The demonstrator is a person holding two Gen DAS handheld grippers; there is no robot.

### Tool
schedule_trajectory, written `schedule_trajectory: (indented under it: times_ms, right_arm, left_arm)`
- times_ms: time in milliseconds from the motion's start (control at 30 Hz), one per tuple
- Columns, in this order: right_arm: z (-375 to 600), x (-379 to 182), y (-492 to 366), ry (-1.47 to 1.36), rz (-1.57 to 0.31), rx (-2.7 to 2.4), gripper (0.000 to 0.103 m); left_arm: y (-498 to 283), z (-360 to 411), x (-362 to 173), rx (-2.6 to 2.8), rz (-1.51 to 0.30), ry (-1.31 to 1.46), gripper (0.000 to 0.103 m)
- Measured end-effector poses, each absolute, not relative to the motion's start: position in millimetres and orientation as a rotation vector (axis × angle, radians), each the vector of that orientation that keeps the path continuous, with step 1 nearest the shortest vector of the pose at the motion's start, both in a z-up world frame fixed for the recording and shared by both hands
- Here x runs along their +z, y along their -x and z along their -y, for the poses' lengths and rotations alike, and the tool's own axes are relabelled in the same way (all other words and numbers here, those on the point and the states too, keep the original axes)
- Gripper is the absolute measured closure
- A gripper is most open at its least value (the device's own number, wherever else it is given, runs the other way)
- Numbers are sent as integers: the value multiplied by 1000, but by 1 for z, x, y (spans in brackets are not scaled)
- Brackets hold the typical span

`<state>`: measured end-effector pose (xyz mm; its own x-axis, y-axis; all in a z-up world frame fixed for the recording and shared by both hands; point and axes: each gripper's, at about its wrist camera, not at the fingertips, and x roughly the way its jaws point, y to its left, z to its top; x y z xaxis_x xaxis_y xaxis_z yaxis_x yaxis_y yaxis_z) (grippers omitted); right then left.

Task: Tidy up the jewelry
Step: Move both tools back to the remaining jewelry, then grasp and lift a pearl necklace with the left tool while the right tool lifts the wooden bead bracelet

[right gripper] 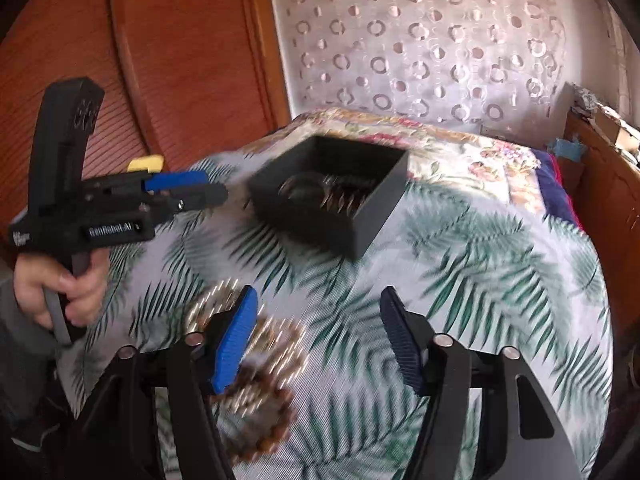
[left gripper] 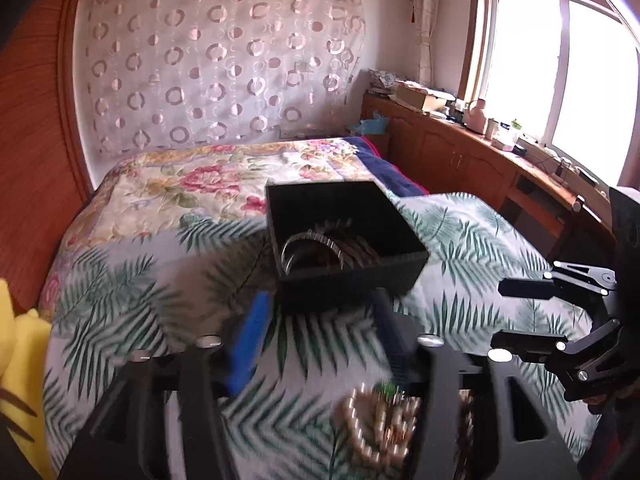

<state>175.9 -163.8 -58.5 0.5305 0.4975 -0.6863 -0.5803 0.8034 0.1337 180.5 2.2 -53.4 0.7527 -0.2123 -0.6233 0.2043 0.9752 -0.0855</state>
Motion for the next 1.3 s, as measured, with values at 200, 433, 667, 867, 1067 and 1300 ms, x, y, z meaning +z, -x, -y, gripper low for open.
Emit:
schedule_trajectory:
  times_ms: [200, 433, 667, 867, 1067, 1300]
  right_arm:
    - [161, -76, -150, 162, -834, 667, 60]
    - [162, -86, -136, 214, -868, 660, 75]
    - [160, -101, -141, 231, -889, 621, 75]
    - [163, -96, -132, 225, -856, 631, 88]
    - [178, -69, -119, 163, -767, 634, 88]
    - [187, -41, -101, 153, -684, 631, 88]
  left_arm:
    - [-139, -12, -60, -198, -641, 1, 11]
    - [-106, -23, -65, -183, -636, 25, 8]
    - [-89, -18, -72, -197, -667, 13, 8]
    - [-86, -6, -81, -238, -712, 26, 8]
    - [-86, 9, -92, -297, -768, 26, 35]
    - [-86, 27, -99, -370, -820, 12, 75]
